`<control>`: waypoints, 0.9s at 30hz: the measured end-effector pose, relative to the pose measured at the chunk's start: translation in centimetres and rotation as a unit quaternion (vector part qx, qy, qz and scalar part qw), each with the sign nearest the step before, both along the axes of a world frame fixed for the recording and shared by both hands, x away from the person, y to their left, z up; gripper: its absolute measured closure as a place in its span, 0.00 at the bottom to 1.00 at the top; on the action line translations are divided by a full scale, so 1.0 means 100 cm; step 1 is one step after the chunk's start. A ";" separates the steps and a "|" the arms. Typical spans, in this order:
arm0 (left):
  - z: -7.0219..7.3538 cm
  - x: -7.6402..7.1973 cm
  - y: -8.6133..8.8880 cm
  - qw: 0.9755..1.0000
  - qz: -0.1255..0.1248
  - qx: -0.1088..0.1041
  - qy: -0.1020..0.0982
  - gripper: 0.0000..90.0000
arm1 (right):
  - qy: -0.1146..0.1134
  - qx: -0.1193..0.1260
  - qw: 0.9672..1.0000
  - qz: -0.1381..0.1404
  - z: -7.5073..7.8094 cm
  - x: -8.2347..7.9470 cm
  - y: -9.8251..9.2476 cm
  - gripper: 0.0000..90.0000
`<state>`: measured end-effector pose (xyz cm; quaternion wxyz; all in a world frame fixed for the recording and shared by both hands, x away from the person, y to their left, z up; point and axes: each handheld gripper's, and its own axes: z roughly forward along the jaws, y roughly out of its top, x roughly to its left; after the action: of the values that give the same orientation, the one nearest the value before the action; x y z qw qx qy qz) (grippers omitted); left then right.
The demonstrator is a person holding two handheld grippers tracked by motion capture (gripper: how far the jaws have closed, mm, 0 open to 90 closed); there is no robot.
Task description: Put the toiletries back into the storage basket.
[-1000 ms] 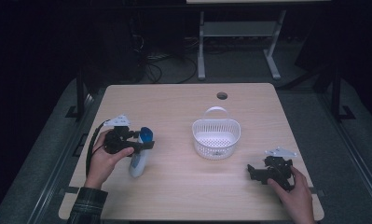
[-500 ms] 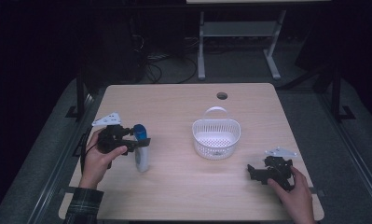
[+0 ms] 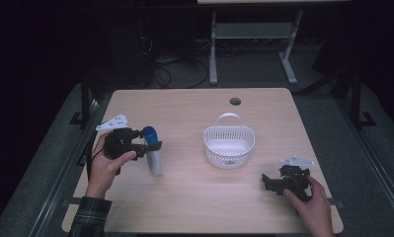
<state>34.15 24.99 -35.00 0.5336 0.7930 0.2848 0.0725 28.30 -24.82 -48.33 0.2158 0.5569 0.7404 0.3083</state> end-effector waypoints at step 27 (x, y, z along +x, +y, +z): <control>0.040 0.017 -0.035 0.999 -0.028 -0.014 -0.034 0.41 | 0.000 0.000 1.000 0.001 0.000 0.000 0.000 0.00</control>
<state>35.89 21.52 -31.00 0.5559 0.7901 0.2454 0.0804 28.28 -24.82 -48.31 0.2151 0.5566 0.7407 0.3086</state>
